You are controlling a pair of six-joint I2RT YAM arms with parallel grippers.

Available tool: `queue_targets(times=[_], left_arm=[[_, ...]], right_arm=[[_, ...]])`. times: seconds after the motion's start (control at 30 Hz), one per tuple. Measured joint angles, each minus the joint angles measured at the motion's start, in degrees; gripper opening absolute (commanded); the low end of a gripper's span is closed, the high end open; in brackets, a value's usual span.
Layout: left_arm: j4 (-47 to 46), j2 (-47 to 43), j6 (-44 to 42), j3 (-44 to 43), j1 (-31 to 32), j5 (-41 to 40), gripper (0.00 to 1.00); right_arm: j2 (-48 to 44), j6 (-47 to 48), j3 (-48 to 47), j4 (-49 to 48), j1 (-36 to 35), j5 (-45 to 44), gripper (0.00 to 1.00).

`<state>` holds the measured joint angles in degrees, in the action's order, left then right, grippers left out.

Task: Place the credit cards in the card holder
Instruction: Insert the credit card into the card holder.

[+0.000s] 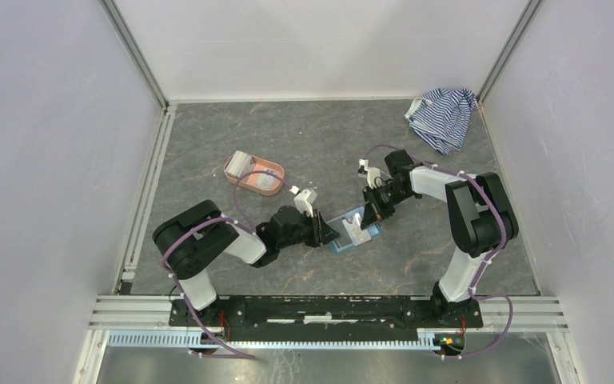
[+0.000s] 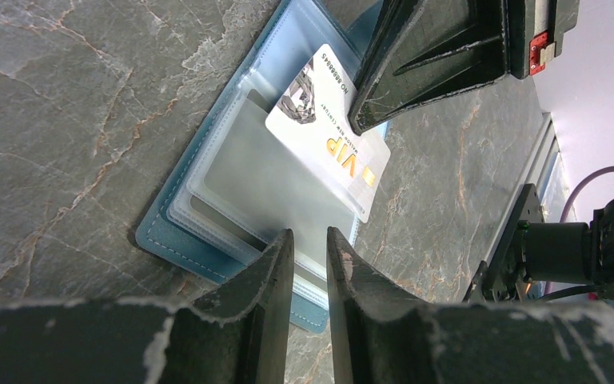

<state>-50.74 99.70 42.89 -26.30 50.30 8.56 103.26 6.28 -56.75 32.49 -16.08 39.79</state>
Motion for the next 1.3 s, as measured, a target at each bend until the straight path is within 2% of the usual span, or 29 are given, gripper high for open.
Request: queue_targets(times=[0.57,1.3], left_arm=[[-1.66,0.98,-0.04,0.00,0.04,-0.04,0.30],[-2.54,1.44,-0.04,0.00,0.09,-0.07,0.30]], right_arm=[[2.14,1.11,-3.85,2.73,-0.98,-1.33,0.00],[2.21,0.61,-2.86,-0.31,-1.49,1.05,0.00]])
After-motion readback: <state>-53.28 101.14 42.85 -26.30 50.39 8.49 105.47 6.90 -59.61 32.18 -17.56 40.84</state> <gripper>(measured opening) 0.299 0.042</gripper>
